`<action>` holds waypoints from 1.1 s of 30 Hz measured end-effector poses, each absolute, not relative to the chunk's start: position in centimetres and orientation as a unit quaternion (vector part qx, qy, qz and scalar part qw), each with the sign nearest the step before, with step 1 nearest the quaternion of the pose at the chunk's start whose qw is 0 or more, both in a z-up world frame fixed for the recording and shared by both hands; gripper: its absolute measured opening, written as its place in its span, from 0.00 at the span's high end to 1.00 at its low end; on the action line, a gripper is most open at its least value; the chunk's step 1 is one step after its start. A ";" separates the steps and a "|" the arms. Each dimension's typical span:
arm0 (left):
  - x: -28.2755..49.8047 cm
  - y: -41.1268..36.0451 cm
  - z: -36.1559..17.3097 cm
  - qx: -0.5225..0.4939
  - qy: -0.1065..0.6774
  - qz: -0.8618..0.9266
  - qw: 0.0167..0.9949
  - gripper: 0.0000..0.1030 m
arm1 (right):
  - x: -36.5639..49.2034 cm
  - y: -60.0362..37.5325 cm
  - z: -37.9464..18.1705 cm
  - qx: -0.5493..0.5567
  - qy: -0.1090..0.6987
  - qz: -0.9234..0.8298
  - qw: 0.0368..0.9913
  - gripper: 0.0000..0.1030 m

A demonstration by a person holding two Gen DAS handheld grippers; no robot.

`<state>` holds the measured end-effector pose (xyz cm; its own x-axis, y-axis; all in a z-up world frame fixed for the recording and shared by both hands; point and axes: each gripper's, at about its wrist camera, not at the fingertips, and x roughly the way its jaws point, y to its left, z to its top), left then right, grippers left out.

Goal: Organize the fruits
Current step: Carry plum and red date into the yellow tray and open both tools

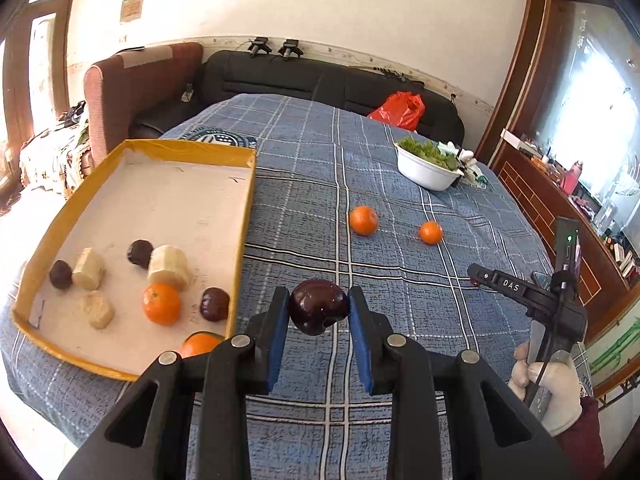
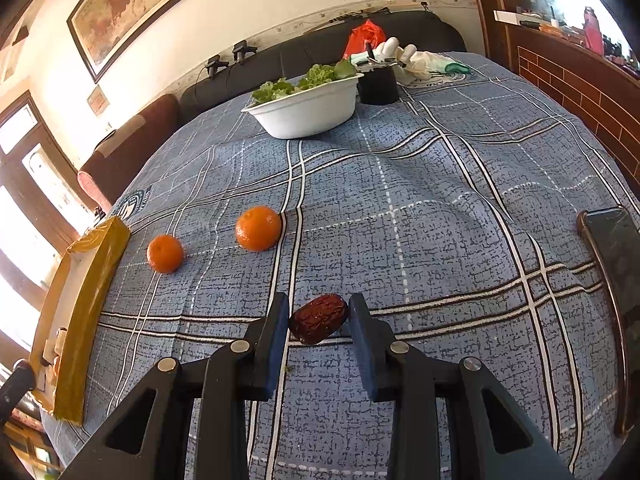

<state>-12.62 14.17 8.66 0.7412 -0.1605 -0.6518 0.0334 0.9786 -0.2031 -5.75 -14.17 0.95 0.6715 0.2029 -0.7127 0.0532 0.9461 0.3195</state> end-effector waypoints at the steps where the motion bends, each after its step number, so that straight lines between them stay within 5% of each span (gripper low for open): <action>1: -12.9 14.4 8.8 -0.090 0.353 -0.049 0.930 0.72 | -5.7 -14.4 0.9 0.163 0.404 0.038 0.900 0.68; 21: -16.4 19.9 9.8 -0.119 0.319 -0.012 0.940 0.72 | -9.4 -11.3 2.8 0.104 0.422 0.034 0.900 0.68; 33: -15.6 27.6 11.4 -0.122 0.315 0.025 0.941 0.72 | -11.1 -0.4 7.8 0.043 0.393 0.168 0.903 0.67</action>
